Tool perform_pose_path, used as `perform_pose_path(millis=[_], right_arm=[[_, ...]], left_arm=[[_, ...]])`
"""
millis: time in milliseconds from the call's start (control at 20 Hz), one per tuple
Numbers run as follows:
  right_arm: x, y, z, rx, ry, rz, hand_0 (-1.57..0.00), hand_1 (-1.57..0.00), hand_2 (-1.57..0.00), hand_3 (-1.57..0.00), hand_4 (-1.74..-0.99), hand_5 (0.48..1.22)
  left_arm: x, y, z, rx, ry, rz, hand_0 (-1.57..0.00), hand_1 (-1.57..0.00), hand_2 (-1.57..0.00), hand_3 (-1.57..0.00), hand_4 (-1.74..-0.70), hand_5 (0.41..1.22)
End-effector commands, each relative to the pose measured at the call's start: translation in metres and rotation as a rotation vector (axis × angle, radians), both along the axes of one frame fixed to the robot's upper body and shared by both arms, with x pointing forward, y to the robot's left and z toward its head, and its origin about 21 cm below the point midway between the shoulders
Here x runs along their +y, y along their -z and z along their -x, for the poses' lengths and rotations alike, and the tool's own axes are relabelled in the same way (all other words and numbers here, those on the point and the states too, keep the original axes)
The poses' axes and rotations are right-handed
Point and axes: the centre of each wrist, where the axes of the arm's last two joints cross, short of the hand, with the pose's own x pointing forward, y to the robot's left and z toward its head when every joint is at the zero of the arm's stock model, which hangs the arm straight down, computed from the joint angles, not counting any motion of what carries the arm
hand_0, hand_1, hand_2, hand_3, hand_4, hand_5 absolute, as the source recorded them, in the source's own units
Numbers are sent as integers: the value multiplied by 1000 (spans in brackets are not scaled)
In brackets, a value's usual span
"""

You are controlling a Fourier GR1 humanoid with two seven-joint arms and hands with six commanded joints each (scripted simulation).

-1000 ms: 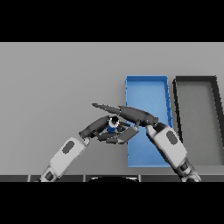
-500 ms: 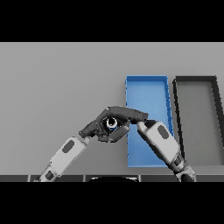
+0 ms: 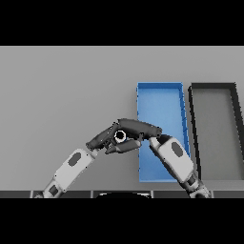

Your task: Pick up the blue pipe and place it into the blue bin.

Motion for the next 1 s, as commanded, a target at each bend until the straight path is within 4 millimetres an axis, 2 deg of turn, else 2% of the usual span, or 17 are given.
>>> perform_pose_path(millis=[0, 50, 150, 250, 300, 350, 450, 600, 800, 950], right_arm=[[3, 0, 1, 17, -8, 6, -1533, -1533, -1533, -1520, -1474, 1166], [2, -1, 0, 18, -9, 0, -1540, -1541, -1541, -1530, -1477, 1177], [4, -2, 2, -3, -7, 10, -1551, -1552, -1552, -1545, -1480, 1193], [2, -2, 4, 5, -8, -8, -1558, -1559, -1559, -1554, -1481, 1203], [2, -1, 5, 5, -17, -22, -1561, -1561, -1561, -1558, -1482, 1206], [2, -1, 5, 1, -14, -26, -1563, -1563, -1563, -1560, -1483, 1209], [3, -1, 6, 13, -19, -31, -1566, -1566, -1566, -1564, -1484, 1214], [1, -4, 6, 4, -12, -55, -1568, -1568, -1568, -1567, -1484, 1217], [2, -6, 6, 3, 0, -44, -1570, -1570, -1570, -1570, -1485, 1219], [6, -4, 4, 11, 16, -43, -1570, -1570, -1570, -1570, -1490, 1220]], left_arm=[[-1, 3, 2, -3, 6, -13, -1426, -1220, -1350, -531, -1637, 1219], [1, 3, 2, -16, 14, -17, -1407, -1190, -1242, -518, -1544, 1219], [4, 3, 0, -12, 39, -38, -979, -802, -819, -332, -1343, 1220], [8, 3, -3, -17, 78, -75, -626, -513, -524, -212, -1179, 1213], [6, 1, -2, -18, 80, -98, -501, -410, -419, -170, -1110, 1184], [8, 1, -4, -23, 74, -113, -401, -328, -335, -136, -1051, 1118], [9, 4, -1, -48, 67, -118, -256, -210, -214, -86, -950, 964], [9, 2, -5, -21, 20, -163, -131, -107, -109, -44, -854, 794], [9, 5, -4, -24, 1, -149, -53, -43, -44, -17, -830, 659], [10, 7, -1, 51, -31, -158, -27, -22, -22, -8, -865, 616]])
